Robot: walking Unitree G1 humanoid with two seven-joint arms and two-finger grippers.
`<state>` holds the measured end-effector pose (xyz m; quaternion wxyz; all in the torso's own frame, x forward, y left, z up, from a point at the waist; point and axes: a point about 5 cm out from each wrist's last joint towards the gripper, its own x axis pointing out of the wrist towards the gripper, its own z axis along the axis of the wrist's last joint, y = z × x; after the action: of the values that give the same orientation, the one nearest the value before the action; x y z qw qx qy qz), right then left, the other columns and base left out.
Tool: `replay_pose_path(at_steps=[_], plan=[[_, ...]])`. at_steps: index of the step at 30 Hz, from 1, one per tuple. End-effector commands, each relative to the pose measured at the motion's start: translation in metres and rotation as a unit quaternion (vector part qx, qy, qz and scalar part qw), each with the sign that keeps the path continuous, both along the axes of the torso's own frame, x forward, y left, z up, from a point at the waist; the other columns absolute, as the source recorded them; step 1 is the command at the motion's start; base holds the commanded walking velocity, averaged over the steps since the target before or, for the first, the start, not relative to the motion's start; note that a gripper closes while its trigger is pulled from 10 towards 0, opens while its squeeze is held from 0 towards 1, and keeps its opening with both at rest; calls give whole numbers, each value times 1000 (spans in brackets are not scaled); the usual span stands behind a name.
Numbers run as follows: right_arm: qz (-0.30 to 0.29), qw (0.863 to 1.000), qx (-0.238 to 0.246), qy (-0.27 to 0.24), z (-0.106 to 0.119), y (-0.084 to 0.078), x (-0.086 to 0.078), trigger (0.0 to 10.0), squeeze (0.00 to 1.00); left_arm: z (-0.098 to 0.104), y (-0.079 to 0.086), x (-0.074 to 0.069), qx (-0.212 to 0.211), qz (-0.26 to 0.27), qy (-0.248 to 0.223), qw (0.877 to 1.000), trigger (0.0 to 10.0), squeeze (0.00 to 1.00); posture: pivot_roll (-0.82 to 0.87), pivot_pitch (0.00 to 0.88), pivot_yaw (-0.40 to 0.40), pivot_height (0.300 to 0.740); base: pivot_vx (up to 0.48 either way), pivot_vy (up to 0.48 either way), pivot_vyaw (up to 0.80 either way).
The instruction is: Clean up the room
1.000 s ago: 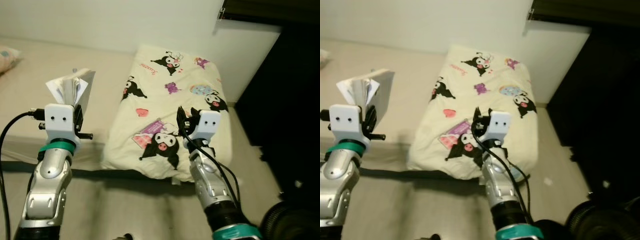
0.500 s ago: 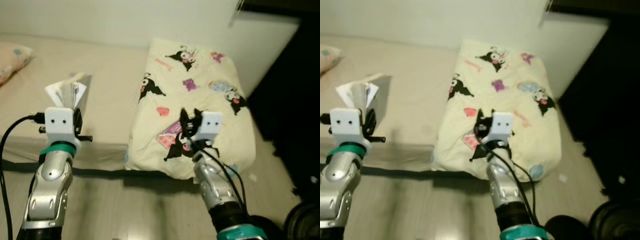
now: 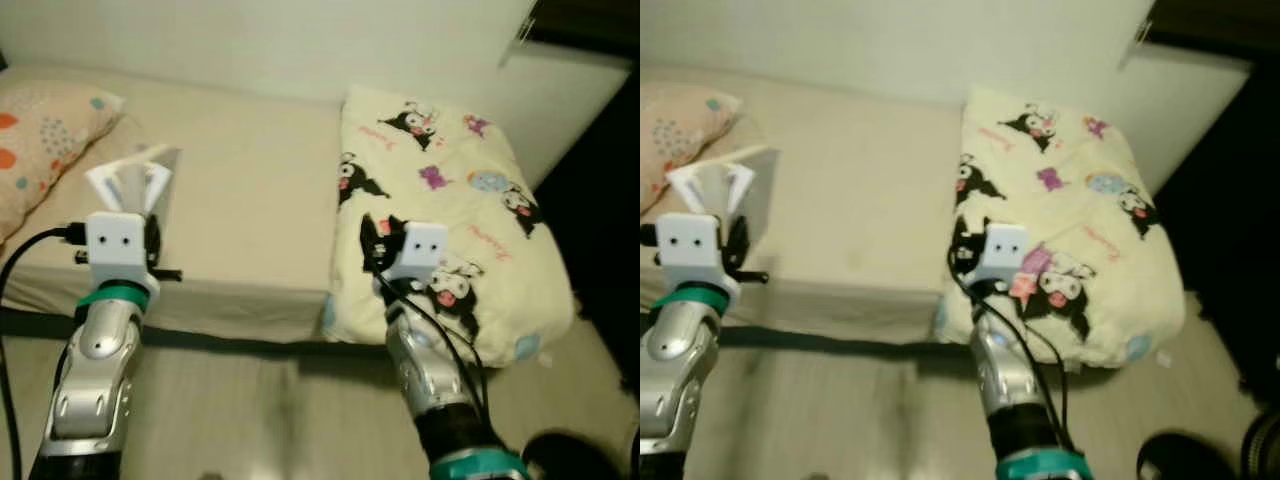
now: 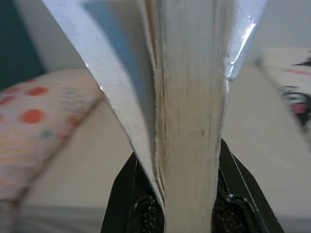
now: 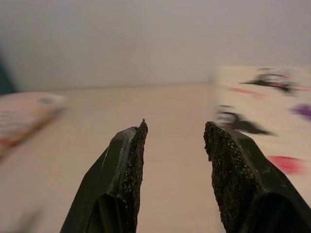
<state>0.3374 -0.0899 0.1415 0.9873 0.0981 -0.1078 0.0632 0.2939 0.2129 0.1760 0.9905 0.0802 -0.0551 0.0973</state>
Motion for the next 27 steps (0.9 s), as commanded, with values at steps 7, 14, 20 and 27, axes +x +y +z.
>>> replay_pose_path(at_steps=[7,14,20,27], plan=[[-5,1000,0,-1,0,-4,0,10000,0,6,-1,-1,6,-1,-16,1000,10000,0,227,19,-29,711,0,480,0],[-5,1000,0,-1,0,-4,-1,10000,0,6,-1,-2,7,-1,-15,1000,10000,0,227,22,-28,711,0,480,0],[-6,1000,-1,0,0,-4,-1,10000,0,6,-1,-2,7,-1,-14,1000,10000,0,227,25,-26,711,0,480,0],[-3,1000,5,-8,1,-5,-2,10000,0,7,-1,-2,20,-6,-18,1000,10000,0,225,28,-24,716,0,370,0]])
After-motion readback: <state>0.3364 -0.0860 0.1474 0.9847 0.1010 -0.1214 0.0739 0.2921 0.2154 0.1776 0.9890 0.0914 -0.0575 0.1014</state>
